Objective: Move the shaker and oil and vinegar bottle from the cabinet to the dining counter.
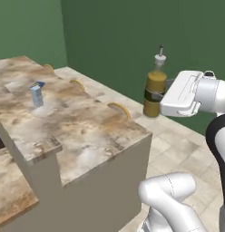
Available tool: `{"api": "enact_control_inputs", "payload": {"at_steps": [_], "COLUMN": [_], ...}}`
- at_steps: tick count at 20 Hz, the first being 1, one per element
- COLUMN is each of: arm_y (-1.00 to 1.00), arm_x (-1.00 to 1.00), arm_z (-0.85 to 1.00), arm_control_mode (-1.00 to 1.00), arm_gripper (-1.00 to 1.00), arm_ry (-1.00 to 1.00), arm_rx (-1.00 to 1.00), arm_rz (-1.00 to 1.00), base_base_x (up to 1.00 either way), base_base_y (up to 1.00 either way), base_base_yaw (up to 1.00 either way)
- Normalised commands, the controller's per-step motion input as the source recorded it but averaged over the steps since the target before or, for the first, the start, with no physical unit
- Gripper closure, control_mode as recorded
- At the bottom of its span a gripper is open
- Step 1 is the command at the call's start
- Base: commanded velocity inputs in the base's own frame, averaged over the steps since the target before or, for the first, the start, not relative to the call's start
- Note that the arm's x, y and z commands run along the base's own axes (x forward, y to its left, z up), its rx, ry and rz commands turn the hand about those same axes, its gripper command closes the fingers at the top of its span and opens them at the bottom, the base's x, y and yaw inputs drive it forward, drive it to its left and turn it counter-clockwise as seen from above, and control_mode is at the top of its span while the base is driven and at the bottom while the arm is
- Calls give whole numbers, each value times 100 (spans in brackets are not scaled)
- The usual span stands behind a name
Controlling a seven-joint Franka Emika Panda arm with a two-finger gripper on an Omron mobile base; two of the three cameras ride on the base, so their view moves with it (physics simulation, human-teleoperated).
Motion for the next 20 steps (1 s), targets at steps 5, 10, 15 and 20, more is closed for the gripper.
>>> {"api": "enact_control_inputs", "payload": {"at_steps": [5,10,15,20], "arm_y": [0,0,0,0], "arm_x": [0,0,0,0], "arm_z": [0,0,0,0], "arm_control_mode": [100,100,100,100], "arm_gripper": [100,100,100,100], "arm_ry": [0,0,0,0], "arm_rx": [0,0,0,0], "arm_rz": [0,0,0,0], "base_base_x": [71,74,71,63], "base_base_y": [-35,-31,-35,-38], "base_base_yaw": [43,43,42,42]}}
